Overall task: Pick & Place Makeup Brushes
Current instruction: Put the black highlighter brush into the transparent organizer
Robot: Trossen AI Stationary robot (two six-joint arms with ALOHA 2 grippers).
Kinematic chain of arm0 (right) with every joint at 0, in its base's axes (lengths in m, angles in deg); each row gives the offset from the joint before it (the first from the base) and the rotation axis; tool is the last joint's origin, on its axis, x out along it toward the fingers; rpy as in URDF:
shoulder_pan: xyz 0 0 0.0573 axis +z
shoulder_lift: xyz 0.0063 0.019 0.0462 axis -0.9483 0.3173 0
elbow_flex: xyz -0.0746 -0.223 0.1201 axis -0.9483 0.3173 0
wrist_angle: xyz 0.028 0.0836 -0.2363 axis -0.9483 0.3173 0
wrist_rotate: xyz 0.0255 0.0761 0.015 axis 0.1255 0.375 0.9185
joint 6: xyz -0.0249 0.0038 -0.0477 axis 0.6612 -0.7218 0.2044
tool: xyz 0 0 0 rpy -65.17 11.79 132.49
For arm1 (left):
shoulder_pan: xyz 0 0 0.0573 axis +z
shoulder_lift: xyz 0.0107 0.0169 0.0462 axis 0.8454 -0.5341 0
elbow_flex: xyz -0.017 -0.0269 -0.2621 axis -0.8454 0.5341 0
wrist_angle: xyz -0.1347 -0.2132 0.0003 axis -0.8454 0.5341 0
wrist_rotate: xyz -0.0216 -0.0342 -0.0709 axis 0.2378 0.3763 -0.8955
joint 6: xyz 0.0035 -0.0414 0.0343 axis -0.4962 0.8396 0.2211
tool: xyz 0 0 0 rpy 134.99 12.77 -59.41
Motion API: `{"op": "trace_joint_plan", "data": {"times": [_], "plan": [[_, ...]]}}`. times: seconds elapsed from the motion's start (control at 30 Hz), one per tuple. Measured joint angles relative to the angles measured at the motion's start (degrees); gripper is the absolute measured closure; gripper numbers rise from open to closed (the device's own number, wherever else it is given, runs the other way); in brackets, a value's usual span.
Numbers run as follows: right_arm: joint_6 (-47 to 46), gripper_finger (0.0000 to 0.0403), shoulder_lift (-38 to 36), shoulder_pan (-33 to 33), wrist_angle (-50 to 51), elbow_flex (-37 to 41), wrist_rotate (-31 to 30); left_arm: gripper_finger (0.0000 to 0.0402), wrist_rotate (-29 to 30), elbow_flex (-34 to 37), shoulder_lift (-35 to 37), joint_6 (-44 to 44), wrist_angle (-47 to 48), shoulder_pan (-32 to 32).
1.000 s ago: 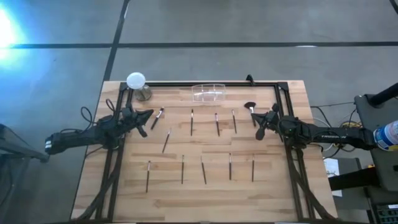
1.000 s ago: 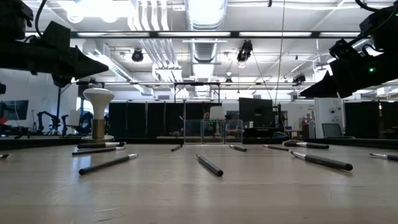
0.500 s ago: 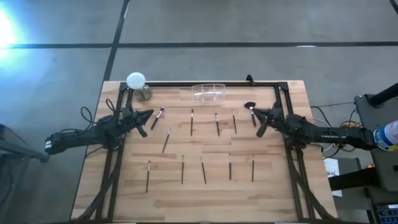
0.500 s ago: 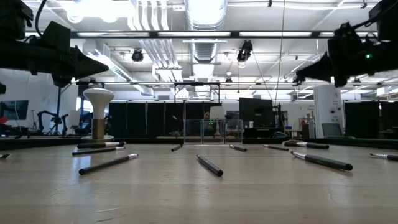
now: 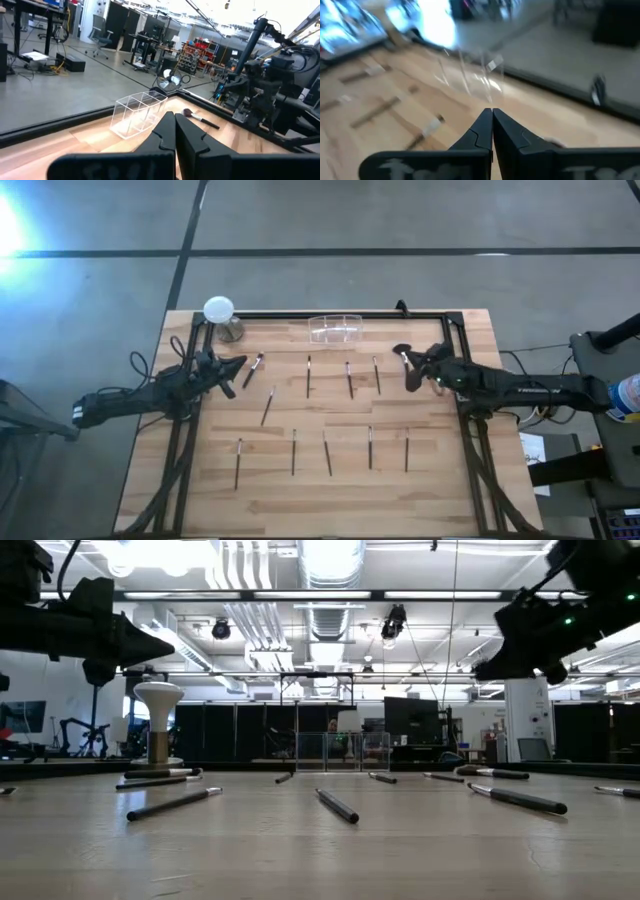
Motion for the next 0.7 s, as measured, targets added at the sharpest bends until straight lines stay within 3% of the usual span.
{"op": "trace_joint_plan", "data": {"times": [0.13, 0.33, 0.47, 0.7], "plan": [[-6.70, 0.0394, 8.89, -1.99, 8.87, -6.10, 0.78, 0.0401, -1.49, 0.00, 0.00, 2.37, 0.42, 0.00], [-13.81, 0.0384, 20.58, -7.03, 17.15, -13.28, 6.70, 0.0401, -4.77, 0.00, -0.02, 2.79, 0.75, 0.00], [-15.32, 0.0349, 27.33, -12.35, 18.20, -16.02, 13.03, 0.0401, -5.19, 0.00, -0.02, 2.41, 0.83, 0.00], [-14.99, 0.0269, 37.04, -21.97, 19.69, -18.60, 17.39, 0.0401, -5.34, 0.00, -1.57, 4.26, 1.50, -0.01]]}}
